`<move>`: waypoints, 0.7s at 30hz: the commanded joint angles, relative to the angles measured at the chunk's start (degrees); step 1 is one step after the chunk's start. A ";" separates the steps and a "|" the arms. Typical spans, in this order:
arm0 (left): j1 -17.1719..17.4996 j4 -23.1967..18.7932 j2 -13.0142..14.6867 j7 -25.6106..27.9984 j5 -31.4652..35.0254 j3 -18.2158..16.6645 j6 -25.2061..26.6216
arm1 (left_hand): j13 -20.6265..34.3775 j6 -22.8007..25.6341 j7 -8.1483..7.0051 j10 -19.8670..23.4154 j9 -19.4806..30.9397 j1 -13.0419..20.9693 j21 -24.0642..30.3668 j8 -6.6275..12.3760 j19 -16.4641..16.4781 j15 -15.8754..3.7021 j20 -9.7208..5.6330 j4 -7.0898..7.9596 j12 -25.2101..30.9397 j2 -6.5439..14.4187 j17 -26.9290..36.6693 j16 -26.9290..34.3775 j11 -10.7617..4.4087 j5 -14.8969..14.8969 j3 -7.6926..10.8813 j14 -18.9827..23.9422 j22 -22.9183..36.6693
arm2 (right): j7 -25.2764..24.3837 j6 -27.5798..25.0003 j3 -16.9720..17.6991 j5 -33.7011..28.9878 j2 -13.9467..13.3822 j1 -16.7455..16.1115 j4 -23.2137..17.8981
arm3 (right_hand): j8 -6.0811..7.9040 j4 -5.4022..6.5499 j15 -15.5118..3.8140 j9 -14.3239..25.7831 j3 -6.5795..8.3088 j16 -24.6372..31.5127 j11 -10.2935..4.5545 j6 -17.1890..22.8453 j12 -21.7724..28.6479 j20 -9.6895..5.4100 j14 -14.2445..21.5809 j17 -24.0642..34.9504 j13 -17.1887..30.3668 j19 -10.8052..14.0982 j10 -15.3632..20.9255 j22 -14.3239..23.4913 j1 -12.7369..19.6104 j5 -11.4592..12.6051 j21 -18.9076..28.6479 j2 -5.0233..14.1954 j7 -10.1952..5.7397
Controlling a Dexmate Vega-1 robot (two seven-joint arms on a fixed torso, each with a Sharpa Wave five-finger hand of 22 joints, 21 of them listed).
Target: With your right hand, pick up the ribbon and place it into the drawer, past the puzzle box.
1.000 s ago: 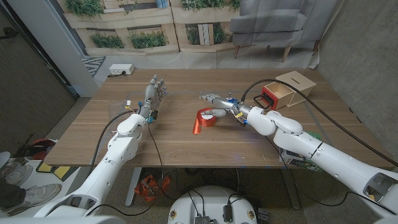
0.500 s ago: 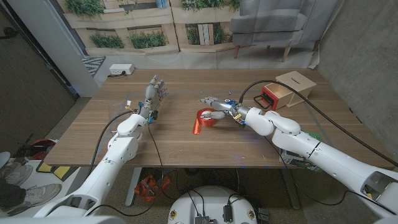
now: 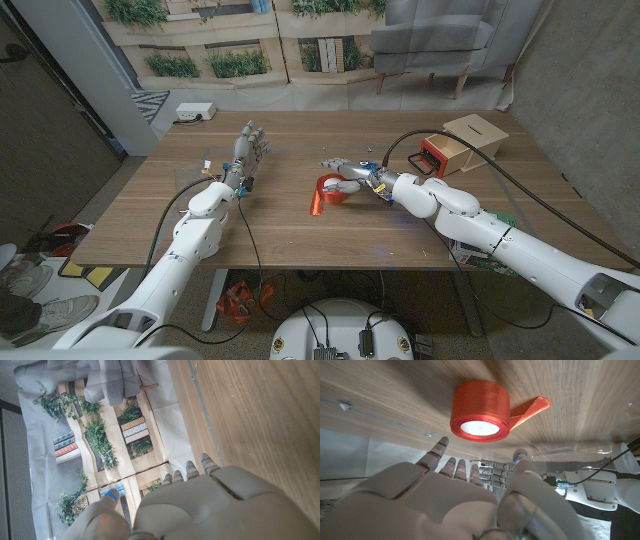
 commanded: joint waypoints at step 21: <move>-0.79 0.96 -0.57 -0.46 0.78 -0.23 0.17 | 0.23 -6.71 -0.18 -8.97 0.26 0.10 -0.16 0.27 -2.44 0.40 0.14 -0.06 0.21 6.77 0.16 0.25 0.47 0.21 -0.10 -9.49 0.17 | 2.97 -1.21 -2.18 -3.32 0.49 1.47 0.56 | 0.00 -1.07 0.09 0.18 0.59 0.11 -0.37 -1.61 -0.21 0.08 -0.21 -0.02 0.15 0.71 -1.89 0.10 2.30 -0.33 0.25 -0.45 -0.11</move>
